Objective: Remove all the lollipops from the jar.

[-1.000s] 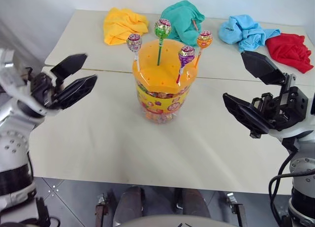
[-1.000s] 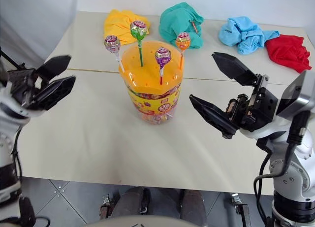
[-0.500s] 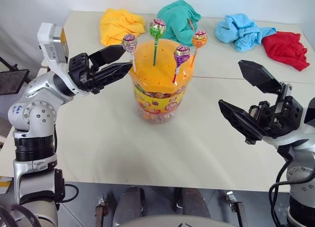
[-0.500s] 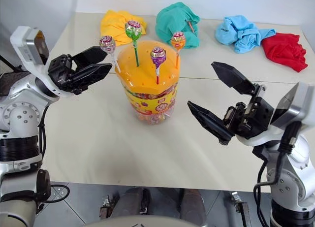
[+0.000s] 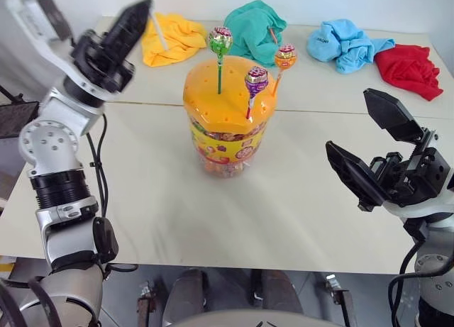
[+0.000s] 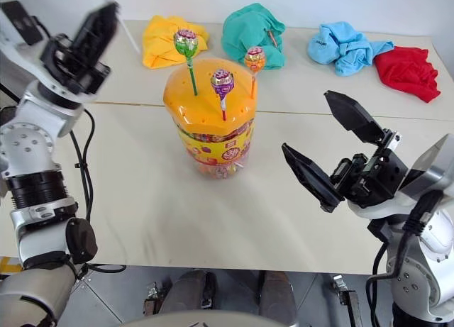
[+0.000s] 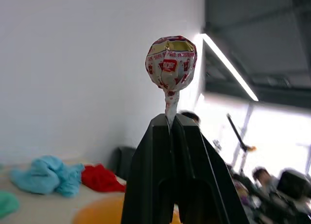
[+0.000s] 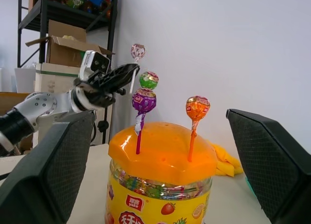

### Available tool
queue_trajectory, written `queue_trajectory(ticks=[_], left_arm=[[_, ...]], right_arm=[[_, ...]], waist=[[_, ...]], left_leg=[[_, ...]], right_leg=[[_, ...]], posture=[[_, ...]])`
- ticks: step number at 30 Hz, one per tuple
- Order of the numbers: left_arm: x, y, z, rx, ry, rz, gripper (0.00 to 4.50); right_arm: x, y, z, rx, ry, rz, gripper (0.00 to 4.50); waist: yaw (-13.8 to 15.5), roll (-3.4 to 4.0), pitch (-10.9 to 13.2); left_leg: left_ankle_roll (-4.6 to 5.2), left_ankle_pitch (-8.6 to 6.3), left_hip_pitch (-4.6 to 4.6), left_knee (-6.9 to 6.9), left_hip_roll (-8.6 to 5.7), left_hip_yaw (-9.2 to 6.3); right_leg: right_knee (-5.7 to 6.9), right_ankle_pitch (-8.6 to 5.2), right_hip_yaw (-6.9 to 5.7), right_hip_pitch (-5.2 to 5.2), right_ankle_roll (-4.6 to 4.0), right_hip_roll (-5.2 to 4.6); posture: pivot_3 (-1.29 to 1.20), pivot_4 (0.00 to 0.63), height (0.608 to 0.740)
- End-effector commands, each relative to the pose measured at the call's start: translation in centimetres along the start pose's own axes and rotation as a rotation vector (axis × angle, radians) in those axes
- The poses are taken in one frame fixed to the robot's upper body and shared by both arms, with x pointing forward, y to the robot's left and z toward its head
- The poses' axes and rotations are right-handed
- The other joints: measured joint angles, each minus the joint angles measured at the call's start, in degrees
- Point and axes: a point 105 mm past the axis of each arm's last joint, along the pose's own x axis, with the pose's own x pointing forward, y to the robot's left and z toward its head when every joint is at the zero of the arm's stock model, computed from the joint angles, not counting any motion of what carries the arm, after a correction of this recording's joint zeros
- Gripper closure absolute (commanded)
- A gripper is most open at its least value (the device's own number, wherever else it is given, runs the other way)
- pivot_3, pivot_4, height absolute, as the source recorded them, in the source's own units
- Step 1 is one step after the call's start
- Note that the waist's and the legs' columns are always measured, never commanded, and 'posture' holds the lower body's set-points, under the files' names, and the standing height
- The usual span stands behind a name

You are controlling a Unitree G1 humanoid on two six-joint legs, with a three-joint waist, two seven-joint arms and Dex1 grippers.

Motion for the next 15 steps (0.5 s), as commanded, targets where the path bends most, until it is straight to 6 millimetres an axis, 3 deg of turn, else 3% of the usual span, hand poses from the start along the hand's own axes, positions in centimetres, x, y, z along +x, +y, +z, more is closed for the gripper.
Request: queue_trajectory(ticks=[1,3,6,9,12,15], left_arm=[[-3.9,2.2,0.2,0.126,0.181,0.229,4.49],[-7.1,2.8,-1.4,0.204,0.395,0.321,4.49],[-14.6,3.2,-4.1,0.163,0.719,0.537,4.49],[-18.0,0.9,-5.8,0.078,0.886,0.565,4.49],[-22.3,-0.4,-7.4,0.108,1.117,0.674,4.49],[-24.2,-1.0,-8.0,0.123,1.183,0.712,4.49]], right_arm=[[0.2,1.6,-0.1,-0.003,0.042,0.181,0.00],[0.0,2.3,-0.6,0.018,0.088,0.269,0.00],[-1.3,3.0,-2.7,-0.027,0.216,0.421,0.00],[-2.5,2.7,-4.0,-0.033,0.288,0.478,0.00],[-3.5,2.2,-4.7,-0.002,0.340,0.489,0.00],[-4.0,2.1,-4.9,-0.003,0.358,0.484,0.00]], waist=[[-0.5,-0.01,0.0],[-0.8,-0.01,0.0],[-0.8,-0.06,0.0],[-0.4,-0.32,0.2],[0.3,-0.42,0.2],[0.8,-0.39,0.2]], left_leg=[[0.00,0.00,0.01,-0.03,-0.01,0.00],[0.01,0.00,0.02,-0.18,-0.04,0.04],[0.00,-0.01,0.01,-0.36,-0.05,0.31],[0.00,-0.01,-0.11,-0.37,-0.03,0.47],[0.03,-0.05,-0.32,-0.20,0.01,0.49],[0.03,-0.07,-0.29,-0.19,0.03,0.62]], right_leg=[[0.00,0.00,0.00,0.00,0.00,0.00],[-0.02,0.00,0.02,-0.05,0.00,0.00],[-0.04,0.00,0.11,-0.20,-0.01,0.00],[-0.03,-0.01,0.22,-0.38,-0.01,-0.01],[0.10,-0.01,0.34,-0.63,-0.01,-0.04],[0.09,-0.01,0.39,-0.66,-0.02,-0.04]], posture=[[0.00,0.150,0.740],[0.00,0.150,0.740],[0.00,0.150,0.740],[0.00,0.150,0.740],[0.00,0.150,0.740],[0.00,0.150,0.740]])
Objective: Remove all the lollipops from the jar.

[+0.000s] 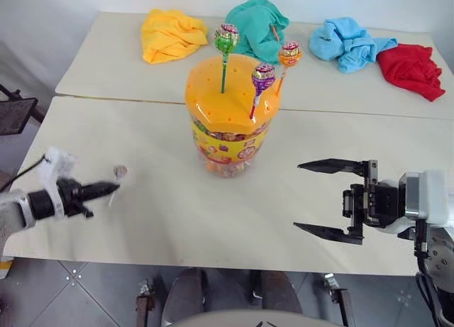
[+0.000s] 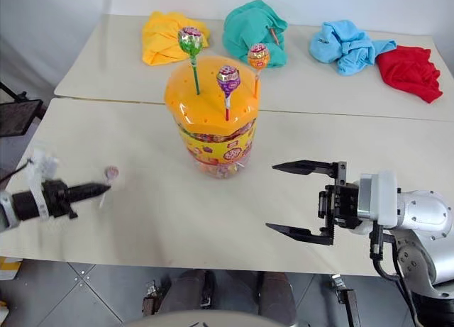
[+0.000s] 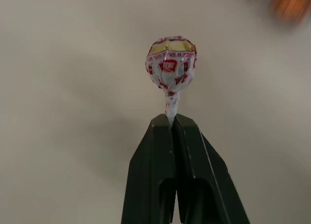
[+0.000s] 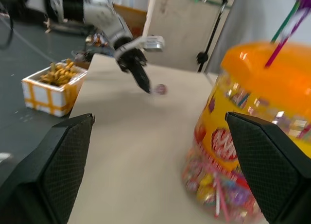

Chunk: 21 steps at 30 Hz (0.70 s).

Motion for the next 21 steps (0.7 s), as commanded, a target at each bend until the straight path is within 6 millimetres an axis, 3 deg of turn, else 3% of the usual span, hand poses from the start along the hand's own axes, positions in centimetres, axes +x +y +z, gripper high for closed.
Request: queue_trajectory(ticks=[1,6,8,11,14,17,21], left_arm=[[-0.7,0.8,-1.0,0.078,0.040,0.091,4.49],[-0.7,1.0,0.8,0.136,-0.074,0.076,3.20],[-1.4,1.6,2.6,0.219,-0.140,0.076,2.60],[-3.3,0.1,7.8,0.306,-0.330,-0.082,1.71],[-3.8,-2.3,12.1,0.366,-0.472,-0.257,1.71],[-3.1,-6.2,16.2,0.396,-0.634,-0.486,1.71],[0.0,-10.8,19.4,0.503,-0.702,-0.650,1.71]], right_arm=[[-0.5,0.4,0.0,-0.032,0.018,0.002,0.00],[-1.1,0.0,0.2,-0.018,0.002,-0.075,0.00],[-1.4,0.1,0.2,-0.017,0.012,-0.091,0.00],[-2.1,0.1,0.7,-0.003,0.003,-0.162,0.00],[-2.7,-0.7,2.3,0.002,-0.066,-0.284,0.00],[-3.0,-1.7,4.2,0.047,-0.156,-0.392,0.00],[-3.2,-3.2,7.1,0.026,-0.314,-0.529,0.00]], waist=[[0.1,0.02,0.0],[0.1,0.07,0.0],[0.1,0.06,0.0],[0.2,0.01,0.0],[0.3,-0.02,0.0],[0.1,0.00,0.0],[0.0,-0.02,0.0]], left_leg=[[0.00,0.00,0.00,0.02,0.03,0.02],[-0.02,-0.01,0.26,-0.12,0.06,0.41],[-0.02,-0.01,0.25,-0.07,0.10,0.47],[-0.01,-0.03,0.18,-0.03,0.11,0.50],[0.04,-0.17,0.10,0.22,0.11,0.48],[0.08,-0.24,0.17,0.30,0.09,0.58],[0.09,-0.24,0.21,0.36,0.09,0.58]], right_leg=[[0.00,0.00,0.00,-0.01,-0.01,0.00],[0.07,-0.01,0.24,-0.04,-0.02,0.01],[0.14,-0.01,0.29,-0.10,-0.02,0.03],[0.17,-0.01,0.28,-0.17,-0.03,0.04],[0.32,-0.01,0.22,-0.18,-0.02,0.04],[0.42,0.01,0.25,-0.17,0.01,0.00],[0.51,0.01,0.26,-0.15,0.01,0.02]], posture=[[0.00,0.150,0.740],[0.00,0.150,0.740],[0.00,0.150,0.740],[0.00,0.150,0.740],[0.00,0.150,0.740],[0.00,0.150,0.740],[0.00,0.150,0.740]])
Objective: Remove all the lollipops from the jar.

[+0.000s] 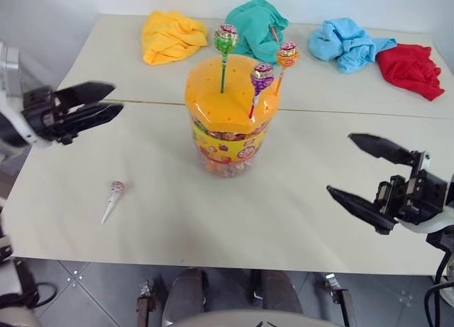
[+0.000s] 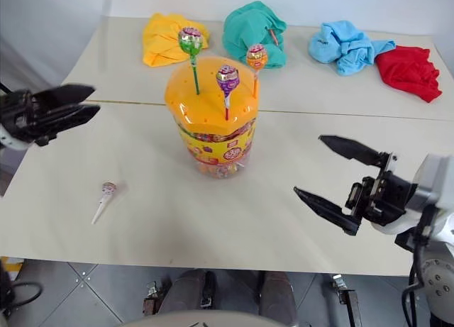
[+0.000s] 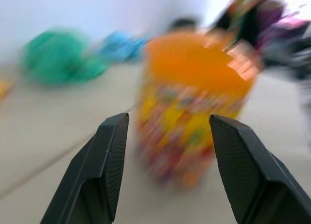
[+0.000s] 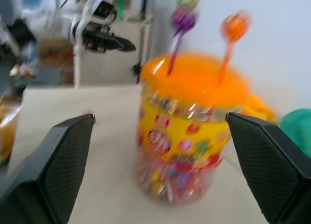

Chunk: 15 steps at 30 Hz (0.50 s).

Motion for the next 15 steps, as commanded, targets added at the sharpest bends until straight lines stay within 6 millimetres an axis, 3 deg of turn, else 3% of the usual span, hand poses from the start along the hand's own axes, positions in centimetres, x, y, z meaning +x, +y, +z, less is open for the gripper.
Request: queue_trajectory(ticks=[1,5,11,15], left_arm=[[4.8,-1.1,0.5,0.080,-0.028,-0.132,1.71],[8.9,-1.0,0.9,0.095,-0.102,-0.192,1.71],[10.2,-1.0,1.7,0.096,-0.118,-0.252,1.71],[10.5,-1.7,1.5,0.081,-0.101,-0.309,2.57]], right_arm=[[0.9,-0.6,3.4,-0.022,-0.166,-0.099,0.00],[1.4,-0.1,4.2,-0.032,-0.194,-0.120,0.00],[1.3,0.6,3.7,-0.026,-0.174,-0.131,0.00],[1.0,0.8,3.5,-0.041,-0.170,-0.150,0.00]], waist=[[0.0,-0.01,0.0],[-0.1,-0.02,0.0],[-0.2,-0.02,0.0],[0.0,-0.02,0.0]], left_leg=[[0.00,0.00,-0.02,0.04,0.00,0.02],[0.00,0.00,-0.06,0.06,0.00,0.02],[0.01,0.00,-0.04,-0.01,0.00,0.09],[0.04,-0.01,-0.07,0.06,-0.01,0.08]], right_leg=[[-0.01,0.00,0.01,0.00,0.00,0.00],[-0.04,0.01,0.03,-0.02,0.01,0.02],[-0.07,0.00,0.05,-0.05,0.01,0.04],[-0.07,0.01,0.08,-0.04,0.03,0.04]], posture=[[0.00,0.150,0.740],[0.00,0.150,0.740],[0.00,0.150,0.740],[0.00,0.150,0.740]])
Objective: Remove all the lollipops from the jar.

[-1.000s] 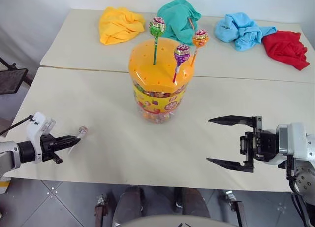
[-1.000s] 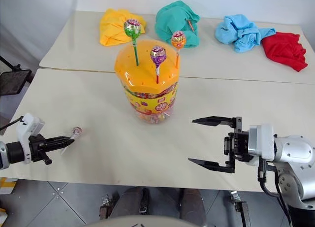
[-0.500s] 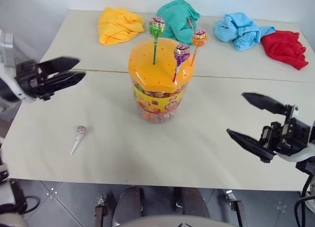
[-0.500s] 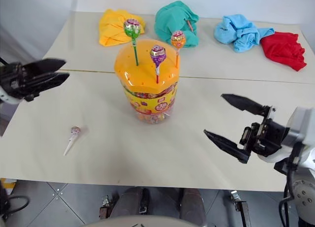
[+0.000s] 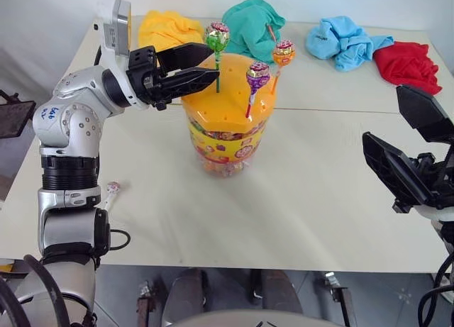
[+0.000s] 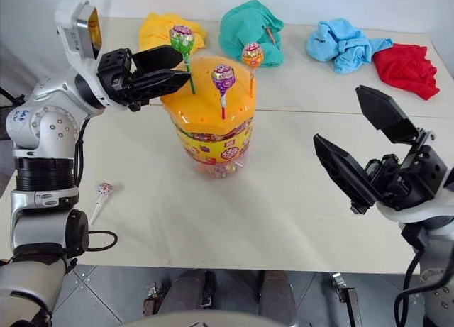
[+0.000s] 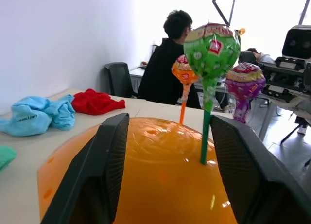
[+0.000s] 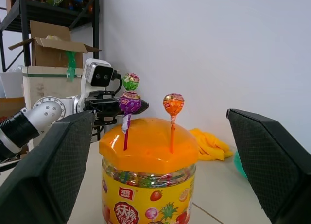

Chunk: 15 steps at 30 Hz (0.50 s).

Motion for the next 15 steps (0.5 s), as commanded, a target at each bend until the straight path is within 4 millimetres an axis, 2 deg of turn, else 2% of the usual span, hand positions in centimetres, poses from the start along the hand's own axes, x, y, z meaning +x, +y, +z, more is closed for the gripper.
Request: queue_trajectory(ticks=[1,6,12,15], left_arm=[[0.9,-0.7,1.1,0.041,0.000,-0.056,2.86],[1.5,-1.5,0.6,0.013,-0.017,-0.114,4.34],[0.2,-1.5,1.7,-0.068,-0.131,-0.148,4.44],[-1.7,0.9,4.1,-0.079,-0.287,0.002,4.44]], right_arm=[[-0.2,0.7,0.8,-0.050,-0.027,0.002,0.00],[-0.7,0.5,0.6,-0.055,-0.015,-0.011,0.00],[-0.4,1.3,0.3,-0.074,-0.031,-0.008,0.00],[0.1,1.6,0.2,-0.078,-0.044,0.002,0.00]], waist=[[0.2,0.00,0.0],[0.1,0.00,0.0],[0.0,0.00,0.0],[-0.1,0.00,0.0]], left_leg=[[0.00,0.00,-0.01,0.01,-0.01,-0.02],[0.04,-0.02,-0.02,0.03,-0.02,-0.03],[0.04,-0.02,-0.02,0.02,-0.01,-0.03],[0.04,-0.02,0.00,0.03,0.00,-0.03]], right_leg=[[0.00,0.00,0.00,0.00,0.01,0.00],[-0.01,0.01,0.01,0.02,0.02,0.00],[-0.01,0.01,0.01,0.00,0.02,0.00],[0.00,0.01,0.01,0.00,0.02,0.00]], posture=[[0.00,0.150,0.740],[0.00,0.150,0.740],[0.00,0.150,0.740],[0.00,0.150,0.740]])
